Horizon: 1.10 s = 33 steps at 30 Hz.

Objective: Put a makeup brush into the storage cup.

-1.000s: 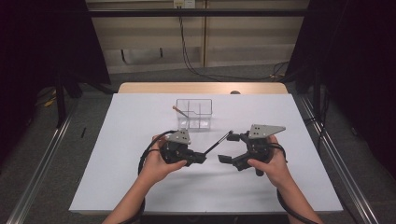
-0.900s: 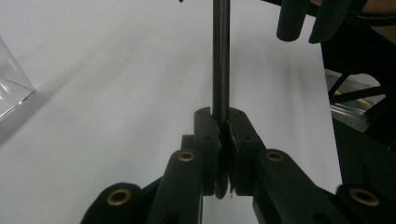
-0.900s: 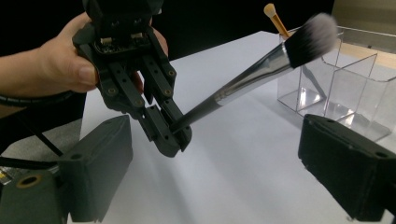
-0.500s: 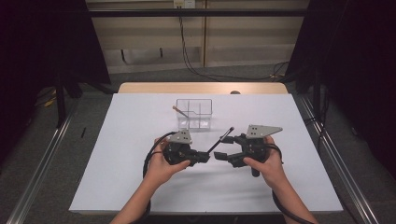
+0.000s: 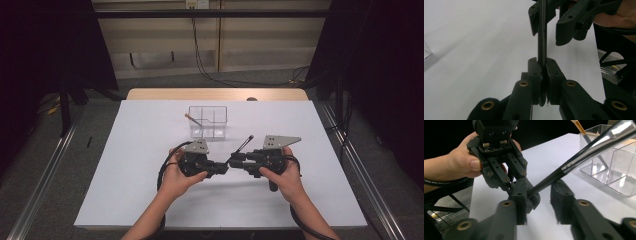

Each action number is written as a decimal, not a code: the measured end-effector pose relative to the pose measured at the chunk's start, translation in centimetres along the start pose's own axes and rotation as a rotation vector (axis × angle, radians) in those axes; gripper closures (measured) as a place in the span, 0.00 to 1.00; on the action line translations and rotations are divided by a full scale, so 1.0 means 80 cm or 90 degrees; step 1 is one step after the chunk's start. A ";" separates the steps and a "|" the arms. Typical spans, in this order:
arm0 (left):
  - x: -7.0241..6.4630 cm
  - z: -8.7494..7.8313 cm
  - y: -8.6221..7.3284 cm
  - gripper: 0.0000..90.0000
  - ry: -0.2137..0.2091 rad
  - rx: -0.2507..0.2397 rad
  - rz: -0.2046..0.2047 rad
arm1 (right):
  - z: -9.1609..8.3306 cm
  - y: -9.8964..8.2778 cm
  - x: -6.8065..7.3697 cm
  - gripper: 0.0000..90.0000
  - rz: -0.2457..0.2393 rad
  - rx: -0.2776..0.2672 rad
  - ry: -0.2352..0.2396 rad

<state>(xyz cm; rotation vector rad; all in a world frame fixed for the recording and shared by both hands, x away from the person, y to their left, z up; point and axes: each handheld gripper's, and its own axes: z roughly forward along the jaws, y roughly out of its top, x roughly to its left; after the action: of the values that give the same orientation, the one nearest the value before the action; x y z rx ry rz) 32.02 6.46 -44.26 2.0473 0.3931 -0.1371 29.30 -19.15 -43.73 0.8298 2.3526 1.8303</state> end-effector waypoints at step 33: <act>-0.002 0.010 -0.003 0.93 -0.014 0.000 -0.004 | -0.008 0.012 -0.006 0.87 0.055 -0.062 -0.010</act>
<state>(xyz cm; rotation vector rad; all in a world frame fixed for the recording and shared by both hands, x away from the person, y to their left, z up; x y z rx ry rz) 31.80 5.86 -44.83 2.0428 0.3855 -0.1634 29.81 -19.76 -42.79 0.9442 2.2313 1.9466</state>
